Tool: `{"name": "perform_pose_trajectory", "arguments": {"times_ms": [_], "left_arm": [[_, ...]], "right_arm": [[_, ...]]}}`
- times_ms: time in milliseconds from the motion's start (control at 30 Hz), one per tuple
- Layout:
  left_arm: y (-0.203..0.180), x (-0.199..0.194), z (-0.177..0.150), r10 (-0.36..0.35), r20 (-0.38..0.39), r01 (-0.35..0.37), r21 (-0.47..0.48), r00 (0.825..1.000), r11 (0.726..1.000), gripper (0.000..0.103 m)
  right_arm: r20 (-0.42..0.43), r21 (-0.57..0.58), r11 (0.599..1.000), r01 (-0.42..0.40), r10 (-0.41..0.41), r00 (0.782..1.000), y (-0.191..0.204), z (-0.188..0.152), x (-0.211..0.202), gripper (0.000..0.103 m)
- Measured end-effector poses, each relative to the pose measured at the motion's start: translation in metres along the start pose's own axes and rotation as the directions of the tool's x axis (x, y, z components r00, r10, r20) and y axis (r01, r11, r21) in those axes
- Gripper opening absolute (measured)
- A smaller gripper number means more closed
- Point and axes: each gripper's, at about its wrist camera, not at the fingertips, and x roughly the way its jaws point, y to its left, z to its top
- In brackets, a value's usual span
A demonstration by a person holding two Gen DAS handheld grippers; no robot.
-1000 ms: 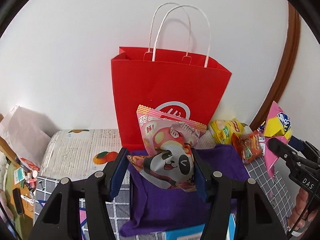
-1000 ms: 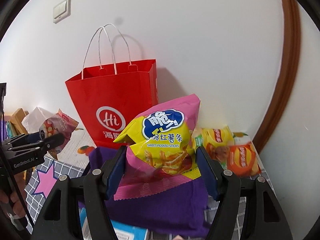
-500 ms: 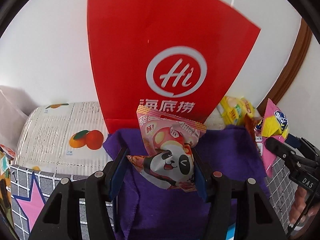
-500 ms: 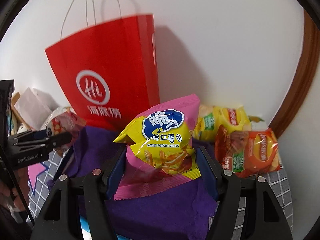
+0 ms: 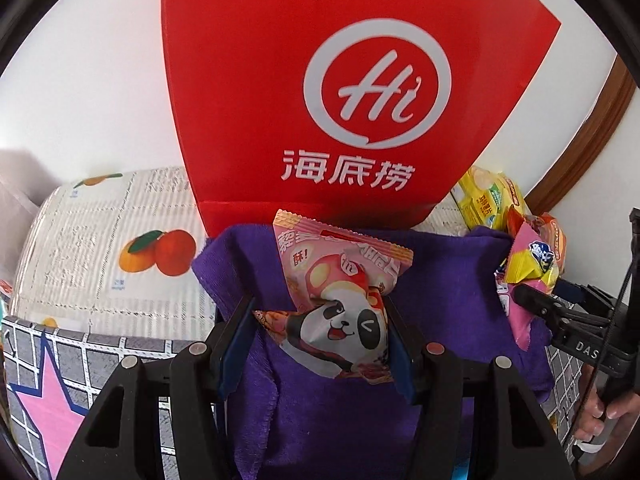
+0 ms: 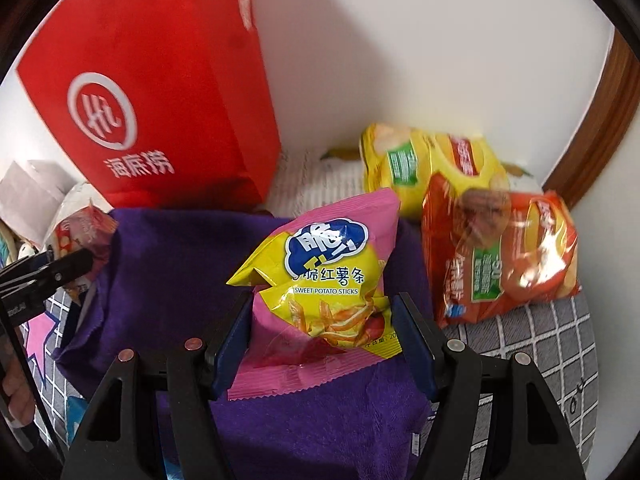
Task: Organize snacks
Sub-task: 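Carry both held bags up and over onto the purple cloth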
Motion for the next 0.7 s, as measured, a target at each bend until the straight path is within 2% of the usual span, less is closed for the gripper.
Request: {"name": "perform_pose_trajectory", "arguments": {"times_ms": [433,700], "left_arm": [[-0.013,0.025,-0.005,0.011,-0.050,-0.010,0.020,0.999,1.000,0.057],[-0.020,0.035,-0.007,0.018,-0.069,-0.015,0.032,0.997,0.999,0.057]], "right_arm": [[-0.044,0.001,1.000,0.010,-0.010,0.999,-0.002,-0.002,0.019,0.068],[-0.057,-0.039,0.999,0.028,-0.030,0.998,0.006,-0.005,0.023,0.069]]}}
